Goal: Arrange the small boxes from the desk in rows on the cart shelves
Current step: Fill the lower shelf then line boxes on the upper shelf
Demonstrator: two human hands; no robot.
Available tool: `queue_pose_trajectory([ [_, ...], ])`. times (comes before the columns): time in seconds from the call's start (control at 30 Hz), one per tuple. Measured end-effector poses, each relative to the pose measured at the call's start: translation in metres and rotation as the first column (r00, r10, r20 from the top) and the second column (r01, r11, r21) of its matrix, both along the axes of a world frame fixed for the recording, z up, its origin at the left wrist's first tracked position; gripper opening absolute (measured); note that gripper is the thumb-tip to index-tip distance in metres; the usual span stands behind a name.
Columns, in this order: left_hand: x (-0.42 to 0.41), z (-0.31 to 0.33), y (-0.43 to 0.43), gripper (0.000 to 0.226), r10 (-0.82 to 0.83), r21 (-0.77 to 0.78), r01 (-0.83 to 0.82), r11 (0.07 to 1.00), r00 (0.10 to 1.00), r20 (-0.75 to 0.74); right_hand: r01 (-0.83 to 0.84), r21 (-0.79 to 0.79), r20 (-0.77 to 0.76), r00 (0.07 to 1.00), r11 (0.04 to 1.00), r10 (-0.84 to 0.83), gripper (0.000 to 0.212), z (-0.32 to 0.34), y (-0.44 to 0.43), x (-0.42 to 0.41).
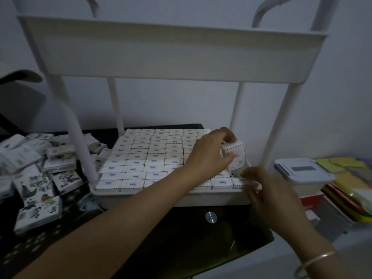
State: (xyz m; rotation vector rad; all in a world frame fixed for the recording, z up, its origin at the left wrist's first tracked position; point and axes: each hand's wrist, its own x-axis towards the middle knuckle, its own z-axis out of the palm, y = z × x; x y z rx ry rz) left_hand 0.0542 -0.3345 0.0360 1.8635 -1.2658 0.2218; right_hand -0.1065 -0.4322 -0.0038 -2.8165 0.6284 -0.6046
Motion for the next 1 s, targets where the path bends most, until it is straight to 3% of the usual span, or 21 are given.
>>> queue_pose_trajectory([
  [0.23, 0.0, -0.005, -0.004, 0.022, -0.093, 0.148, 0.1, 0.984, 0.994, -0.051, 0.08, 0.001, 0.184, 0.98, 0.997, -0.079, 0.028, -0.01, 0.018, 0.0],
  [0.37, 0.0, -0.006, -0.003, 0.018, -0.121, 0.206, 0.136, 0.969, 0.989, -0.088, 0.076, -0.038, 0.29, 0.955, 0.996, -0.062, 0.043, -0.007, 0.023, 0.003],
  [0.57, 0.0, -0.019, 0.001, 0.029, -0.17, 0.374, 0.16, 0.913, 0.985, -0.005, -0.014, -0.007, 0.392, 0.92, 1.0, 0.016, 0.053, 0.001, 0.035, 0.017],
  [0.7, 0.001, -0.026, 0.034, 0.043, -0.1, 0.281, 0.063, 0.958, 0.988, 0.118, -0.113, 0.051, 0.43, 0.899, 0.992, 0.08, 0.051, 0.004, 0.055, 0.028],
  [0.83, -0.01, -0.033, 0.113, 0.036, 0.07, 0.012, -0.071, 0.997, 0.994, 0.083, -0.251, 0.122, 0.453, 0.875, 0.96, 0.171, 0.046, 0.005, 0.089, 0.045],
  [1.0, -0.004, -0.052, 0.227, 0.031, 0.358, -0.146, -0.35, 0.926, 0.933, 0.038, -0.483, 0.138, 0.42, 0.819, 0.864, 0.391, 0.035, 0.005, 0.152, 0.073],
])
